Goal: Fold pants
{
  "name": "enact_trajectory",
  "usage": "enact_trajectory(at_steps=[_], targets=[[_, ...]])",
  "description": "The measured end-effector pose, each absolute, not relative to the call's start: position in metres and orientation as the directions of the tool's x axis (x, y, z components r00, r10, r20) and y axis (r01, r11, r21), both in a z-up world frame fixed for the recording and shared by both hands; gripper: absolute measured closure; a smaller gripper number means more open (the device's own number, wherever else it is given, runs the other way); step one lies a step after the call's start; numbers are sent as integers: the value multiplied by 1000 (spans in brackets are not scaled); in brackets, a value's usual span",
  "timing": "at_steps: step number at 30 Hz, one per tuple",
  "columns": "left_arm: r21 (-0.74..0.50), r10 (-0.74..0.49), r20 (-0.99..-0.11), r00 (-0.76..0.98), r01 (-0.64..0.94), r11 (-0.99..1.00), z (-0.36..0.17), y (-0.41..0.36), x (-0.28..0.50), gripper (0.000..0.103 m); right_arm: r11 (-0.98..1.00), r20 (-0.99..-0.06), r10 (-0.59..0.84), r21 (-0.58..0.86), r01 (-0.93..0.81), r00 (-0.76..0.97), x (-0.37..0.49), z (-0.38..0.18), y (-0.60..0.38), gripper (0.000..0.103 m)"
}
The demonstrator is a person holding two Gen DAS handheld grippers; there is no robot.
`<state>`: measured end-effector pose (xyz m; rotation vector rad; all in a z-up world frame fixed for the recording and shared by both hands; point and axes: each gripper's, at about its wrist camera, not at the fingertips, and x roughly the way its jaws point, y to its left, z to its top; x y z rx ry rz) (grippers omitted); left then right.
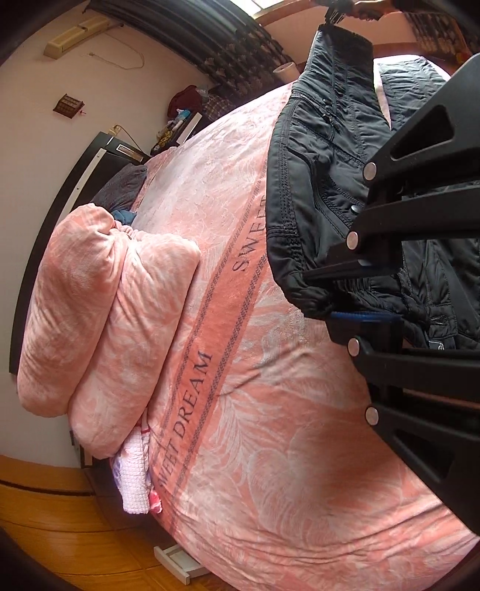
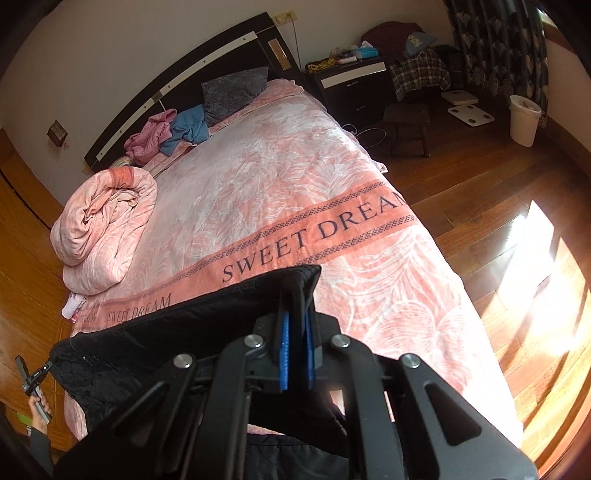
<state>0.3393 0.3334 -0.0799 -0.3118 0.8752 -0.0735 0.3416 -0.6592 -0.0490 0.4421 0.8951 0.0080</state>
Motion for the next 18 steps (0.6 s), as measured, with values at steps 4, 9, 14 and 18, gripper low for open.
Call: enact_trajectory(at_steps=[4, 9, 14, 18], targets=[[-327, -207, -717, 665, -60, 943, -77, 335, 310, 89, 903, -747, 180, 384, 194, 640, 305, -54, -664, 97], [-349, -214, -700, 681, -66, 935, -77, 338, 282, 89, 893, -734, 175, 398, 208, 656, 264, -57, -665, 97], [-370, -224, -693, 686, -71, 926, -82, 342, 260, 89, 887, -721, 175, 410, 210, 671, 232, -56, -661, 97], [-386, -232, -688, 687, -76, 919, -91, 346, 243, 89, 887, -707, 170, 413, 206, 686, 207, -55, -655, 97]])
